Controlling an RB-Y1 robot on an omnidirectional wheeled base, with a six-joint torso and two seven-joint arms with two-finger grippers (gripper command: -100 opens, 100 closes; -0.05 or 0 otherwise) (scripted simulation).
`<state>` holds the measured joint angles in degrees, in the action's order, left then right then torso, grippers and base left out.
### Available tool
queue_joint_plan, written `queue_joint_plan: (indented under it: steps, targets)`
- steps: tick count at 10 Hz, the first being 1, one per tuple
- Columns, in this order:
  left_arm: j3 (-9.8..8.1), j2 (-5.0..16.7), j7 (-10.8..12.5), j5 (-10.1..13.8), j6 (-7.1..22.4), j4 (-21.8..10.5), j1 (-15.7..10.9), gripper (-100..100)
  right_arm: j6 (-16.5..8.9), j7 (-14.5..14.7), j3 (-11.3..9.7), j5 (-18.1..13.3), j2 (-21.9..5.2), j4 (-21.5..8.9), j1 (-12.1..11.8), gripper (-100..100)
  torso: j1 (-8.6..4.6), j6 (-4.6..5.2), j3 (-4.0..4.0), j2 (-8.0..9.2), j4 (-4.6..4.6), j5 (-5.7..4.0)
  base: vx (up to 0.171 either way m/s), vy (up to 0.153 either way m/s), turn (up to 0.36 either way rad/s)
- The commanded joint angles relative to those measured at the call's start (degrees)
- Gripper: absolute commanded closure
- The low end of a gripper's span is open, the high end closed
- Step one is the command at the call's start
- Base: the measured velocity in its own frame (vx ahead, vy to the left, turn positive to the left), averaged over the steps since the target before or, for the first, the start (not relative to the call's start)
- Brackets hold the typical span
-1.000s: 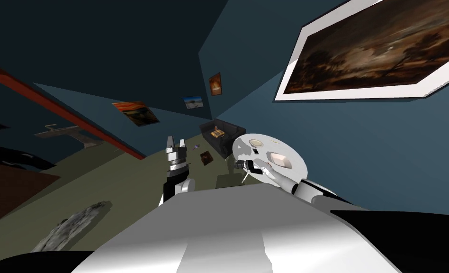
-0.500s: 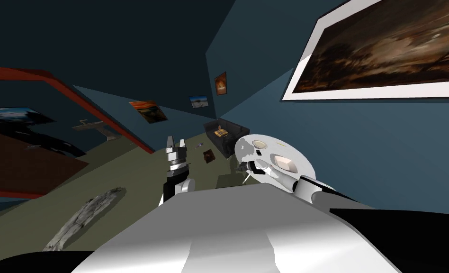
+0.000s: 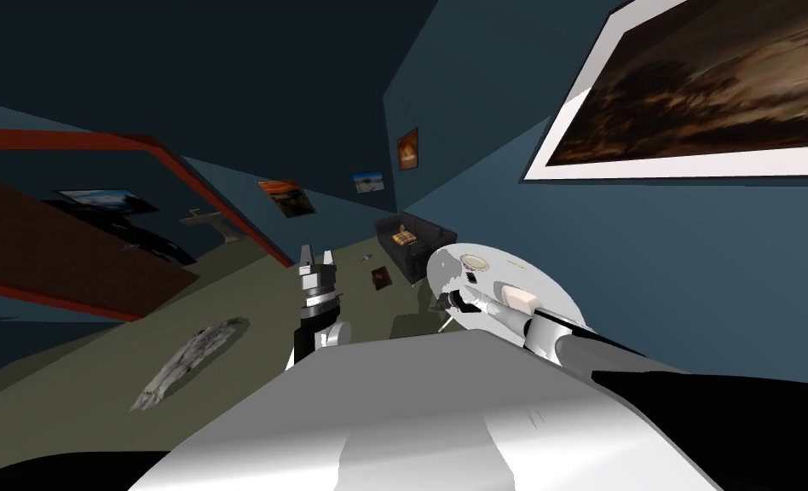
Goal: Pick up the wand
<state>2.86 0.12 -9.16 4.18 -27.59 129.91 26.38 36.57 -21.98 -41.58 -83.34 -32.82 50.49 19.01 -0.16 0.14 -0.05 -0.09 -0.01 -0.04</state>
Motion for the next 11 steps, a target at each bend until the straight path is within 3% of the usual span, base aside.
queue_joint_plan:
  steps: [1,2,3,4,5,6,7,9,10,11]
  targets:
    - [0.00,0.0,0.0,0.0,0.0,0.0,0.0,0,-0.2,-1.4,-2.1,-2.9,-0.9,-2.8,1.3,-100,0.00,0.00,0.00,0.00,0.00,0.00,-0.021,-0.039,0.244]
    - [0.00,0.0,0.0,0.0,0.0,0.0,0.0,0,-0.2,-1.4,-2.1,-3.9,-0.9,-2.8,1.3,-100,-0.04,-0.03,0.00,0.00,0.00,0.00,-0.016,-0.042,0.124]
    - [0.00,0.0,0.0,0.0,0.0,0.0,0.0,0,-0.2,-1.9,-3.7,-5.6,-1.4,-5.6,2.5,-100,-0.06,0.02,0.00,0.00,0.00,-0.01,-0.028,-0.042,0.256]
    - [0.00,0.0,0.0,0.0,0.0,0.0,0.0,0,-0.2,-1.9,-3.7,-6.8,-1.4,-5.6,2.5,-100,-0.06,-0.03,0.02,0.03,0.01,-0.01,-0.022,-0.038,0.127]
    - [0.00,0.0,0.0,0.0,0.0,0.0,0.0,0,-0.3,-2.4,-5.2,-8.7,-1.9,-8.2,3.6,-100,-0.05,0.02,0.01,0.02,0.01,-0.01,-0.020,-0.037,0.267]
    - [0.00,0.0,0.0,0.0,0.0,0.0,0.0,0,-0.3,-2.4,-5.2,-9.4,-1.9,-8.2,3.6,-100,-0.04,-0.03,0.00,0.00,0.01,-0.01,-0.014,-0.037,0.157]
    - [0.00,0.0,0.0,0.0,0.0,0.0,0.0,0,-0.3,-2.8,-6.6,-11.5,-2.3,-10.6,4.6,-100,-0.04,0.02,0.00,-0.01,0.00,-0.01,-0.015,-0.037,0.241]
    - [-0.01,0.0,0.0,0.0,0.0,0.0,0.0,0,-0.3,-2.8,-6.6,-11.8,-2.3,-10.6,4.6,-100,-0.05,0.03,-0.01,-0.02,0.00,-0.01,-0.012,-0.028,0.047]
    - [-0.01,0.0,0.0,0.0,0.0,0.0,0.0,0,-0.4,-3.3,-7.9,-14.0,-2.6,-12.5,5.4,-100,0.01,0.04,-0.02,-0.03,-0.01,-0.01,-0.008,-0.019,0.271]
    - [0.00,0.0,0.0,0.0,0.0,0.0,0.0,0,-0.4,-3.3,-7.9,-14.0,-2.6,-12.8,5.4,-100,0.02,-0.03,-0.02,-0.05,0.00,0.00,-0.012,-0.035,0.132]
